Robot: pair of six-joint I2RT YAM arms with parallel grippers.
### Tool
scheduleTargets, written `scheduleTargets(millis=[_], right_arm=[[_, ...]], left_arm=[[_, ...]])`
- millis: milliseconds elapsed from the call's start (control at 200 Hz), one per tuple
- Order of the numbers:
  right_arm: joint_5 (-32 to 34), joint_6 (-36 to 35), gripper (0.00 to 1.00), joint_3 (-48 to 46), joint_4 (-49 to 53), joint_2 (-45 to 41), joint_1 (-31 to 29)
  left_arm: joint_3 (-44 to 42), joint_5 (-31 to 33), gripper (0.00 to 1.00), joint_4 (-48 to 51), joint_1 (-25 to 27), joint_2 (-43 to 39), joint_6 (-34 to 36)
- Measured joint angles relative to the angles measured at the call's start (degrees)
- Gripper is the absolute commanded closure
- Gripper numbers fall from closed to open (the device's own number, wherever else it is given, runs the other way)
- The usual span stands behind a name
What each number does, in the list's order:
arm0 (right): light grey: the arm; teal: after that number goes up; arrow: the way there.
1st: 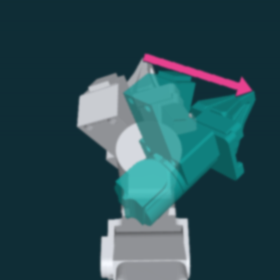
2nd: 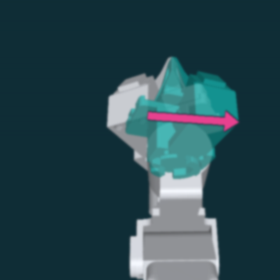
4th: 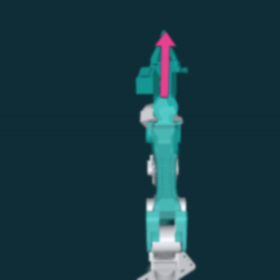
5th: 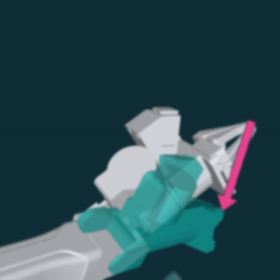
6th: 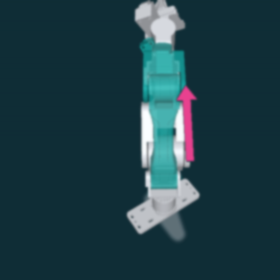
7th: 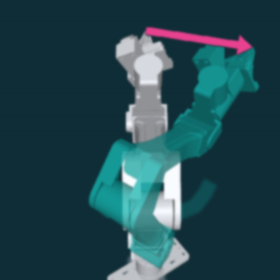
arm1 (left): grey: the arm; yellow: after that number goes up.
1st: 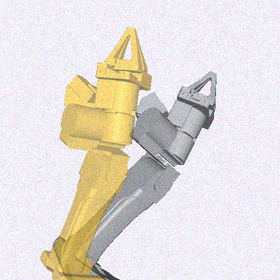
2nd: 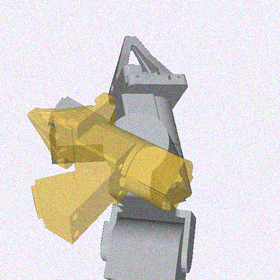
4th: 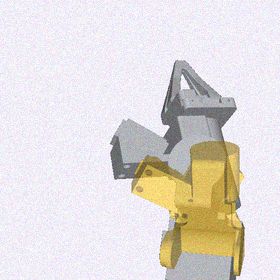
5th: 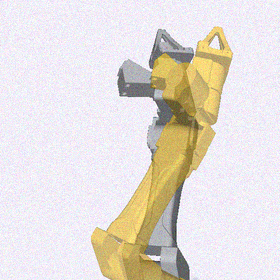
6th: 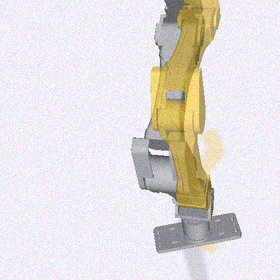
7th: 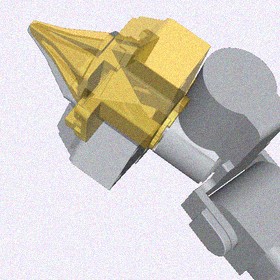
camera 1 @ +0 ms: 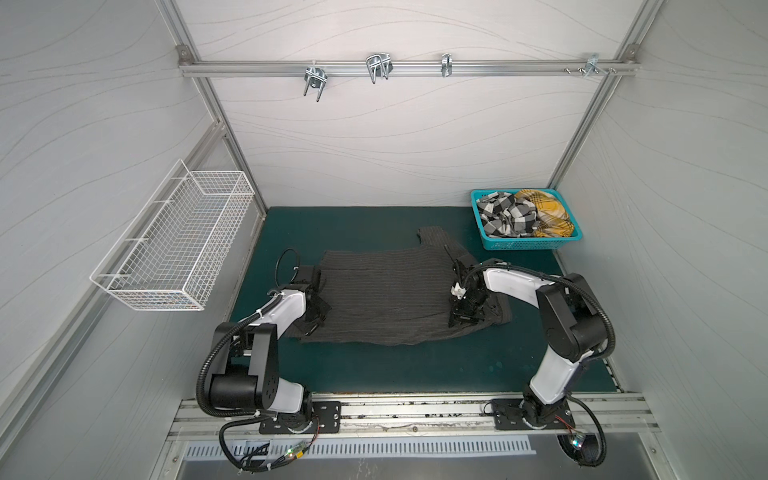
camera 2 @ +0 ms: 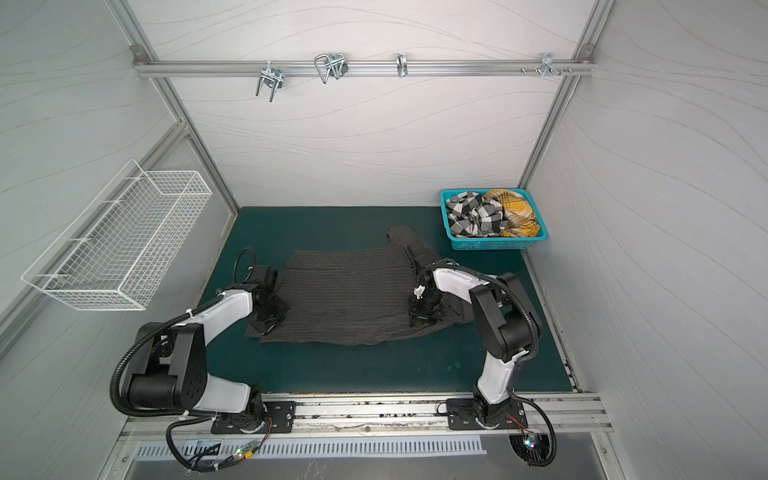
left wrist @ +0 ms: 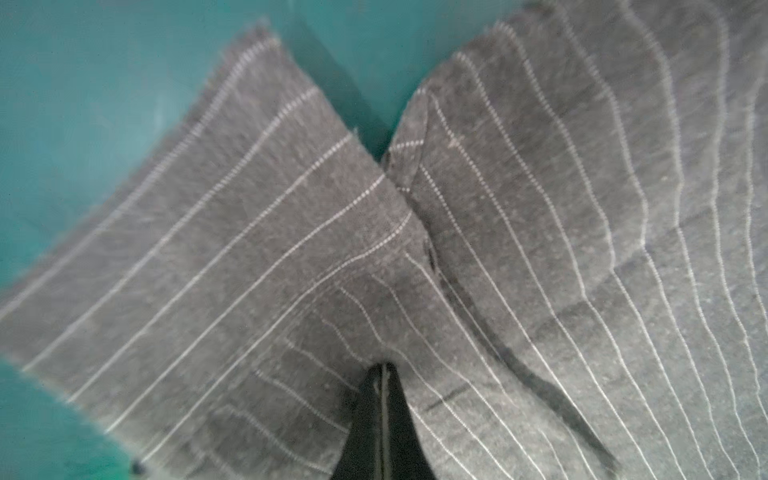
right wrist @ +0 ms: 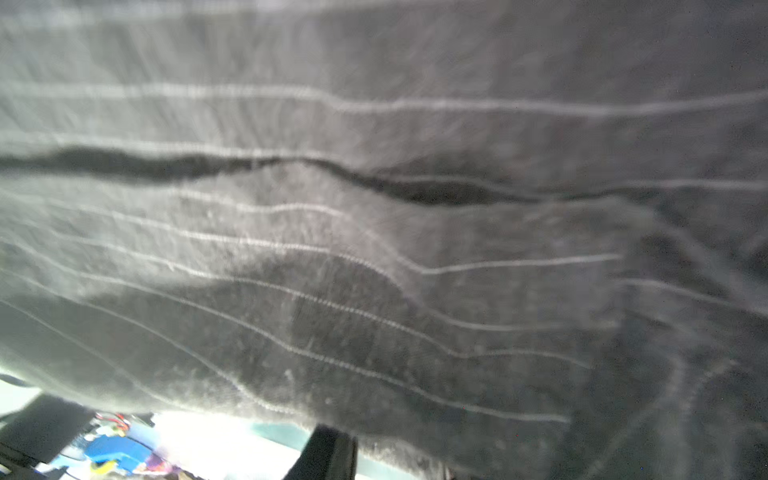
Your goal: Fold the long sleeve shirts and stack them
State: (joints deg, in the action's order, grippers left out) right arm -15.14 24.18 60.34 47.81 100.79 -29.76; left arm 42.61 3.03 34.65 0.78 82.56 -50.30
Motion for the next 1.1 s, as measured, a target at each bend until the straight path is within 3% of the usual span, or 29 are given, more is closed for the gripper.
scheduleTargets(millis=[55, 130, 235, 380, 465, 625, 835, 970, 1096], right_arm=[[0.96, 0.13, 0.55, 0.02, 1.55, -1.03, -1.57], [2.82, 0.42, 0.45, 1.38, 3.80, -3.78, -4.15], [4.17, -0.68, 0.27, 6.69, 3.74, -7.52, -7.93], [4.02, -4.87, 0.27, 15.82, 0.02, -5.20, -12.92], [4.52, -7.63, 0.31, 19.74, -2.21, -0.13, -15.26], [5.44, -10.86, 0.34, 24.41, -2.67, 10.36, -17.14], [6.25, -12.83, 0.35, 22.34, -2.05, 10.69, -20.55], [8.37, -12.74, 0.49, 19.56, -1.01, 11.04, -24.09], [10.73, -11.69, 0.72, 19.71, -0.13, 11.41, -24.24]], left_arm=[[1.70, -0.07, 0.71, 1.55, 0.00, -0.22, 1.07], [4.20, -0.44, 0.70, 2.97, 0.00, -1.22, 2.62], [6.23, -2.38, 0.82, 3.08, 0.00, -3.41, 3.17], [4.79, -5.46, 0.94, 2.14, 0.02, -5.49, 1.88], [1.16, -6.75, 1.00, 1.60, 0.02, -7.45, 0.31], [-4.42, -8.46, 1.00, 1.40, -0.22, -9.42, -1.64], [-6.45, -9.33, 1.00, 0.17, -0.48, -9.42, -2.43], [-7.15, -9.42, 1.00, -0.55, -0.85, -9.20, -2.43], [-7.19, -9.44, 1.00, -0.74, -0.87, -8.81, -2.40]])
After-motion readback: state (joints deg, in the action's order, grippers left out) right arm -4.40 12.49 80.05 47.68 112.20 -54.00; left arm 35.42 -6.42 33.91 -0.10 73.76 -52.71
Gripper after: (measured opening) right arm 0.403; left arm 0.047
